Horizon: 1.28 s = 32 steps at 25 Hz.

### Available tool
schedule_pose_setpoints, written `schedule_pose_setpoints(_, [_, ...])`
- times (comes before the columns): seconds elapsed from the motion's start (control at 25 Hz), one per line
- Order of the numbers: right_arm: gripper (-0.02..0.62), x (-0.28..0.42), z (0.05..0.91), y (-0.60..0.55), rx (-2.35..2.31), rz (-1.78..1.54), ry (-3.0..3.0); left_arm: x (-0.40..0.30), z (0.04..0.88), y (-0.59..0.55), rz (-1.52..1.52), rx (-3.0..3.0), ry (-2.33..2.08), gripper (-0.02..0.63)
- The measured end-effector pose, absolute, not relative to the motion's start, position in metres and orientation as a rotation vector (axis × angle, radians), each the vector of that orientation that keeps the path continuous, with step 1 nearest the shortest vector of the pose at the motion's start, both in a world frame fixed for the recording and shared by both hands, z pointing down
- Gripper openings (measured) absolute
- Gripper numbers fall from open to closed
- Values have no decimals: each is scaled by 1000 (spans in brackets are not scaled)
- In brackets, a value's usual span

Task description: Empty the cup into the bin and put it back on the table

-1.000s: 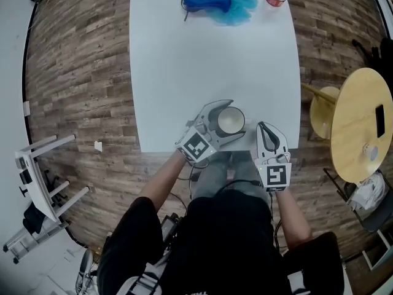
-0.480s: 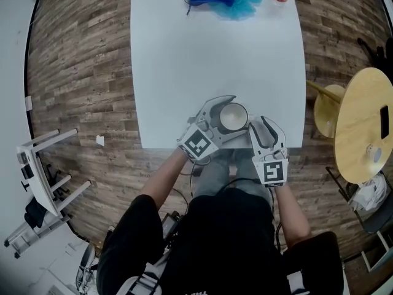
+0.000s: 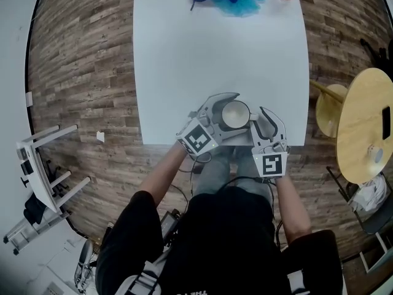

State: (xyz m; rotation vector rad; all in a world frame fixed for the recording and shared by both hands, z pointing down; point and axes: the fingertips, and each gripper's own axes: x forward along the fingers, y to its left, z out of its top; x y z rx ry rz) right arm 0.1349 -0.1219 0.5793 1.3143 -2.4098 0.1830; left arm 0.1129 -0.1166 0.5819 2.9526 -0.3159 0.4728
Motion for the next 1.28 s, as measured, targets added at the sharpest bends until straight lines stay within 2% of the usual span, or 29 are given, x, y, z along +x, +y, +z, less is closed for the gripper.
schedule_pose_setpoints(0.16, [129, 128, 579, -126, 1277, 177, -2454, 111, 580, -117, 447, 2962, -314, 410])
schedule_pose_setpoints(0.2, [73, 127, 580, -126, 1274, 190, -2464, 112, 578, -116, 442, 2969, -296, 410])
schedule_pose_setpoints(0.48, [61, 127, 576, -139, 1290, 253, -2478, 109, 583, -122, 443, 2900, -463, 410])
schedule_pose_setpoints(0.72, [58, 108, 534, -146, 1162, 131, -2565, 93, 537, -127, 305, 2823, -727, 410])
schedule_pose_setpoints(0.92, [58, 33, 467, -149, 968, 53, -2726, 22, 473, -127, 300, 2738, -1030, 410])
schedule_pose_setpoints(1.12, [57, -100, 421, -121, 597, 57, -2896, -106, 426, -95, 401, 2555, -1411, 410])
schedule_pose_setpoints(1.28, [57, -202, 416, -64, 249, 117, -2942, -202, 421, -38, 419, 2312, -1659, 410])
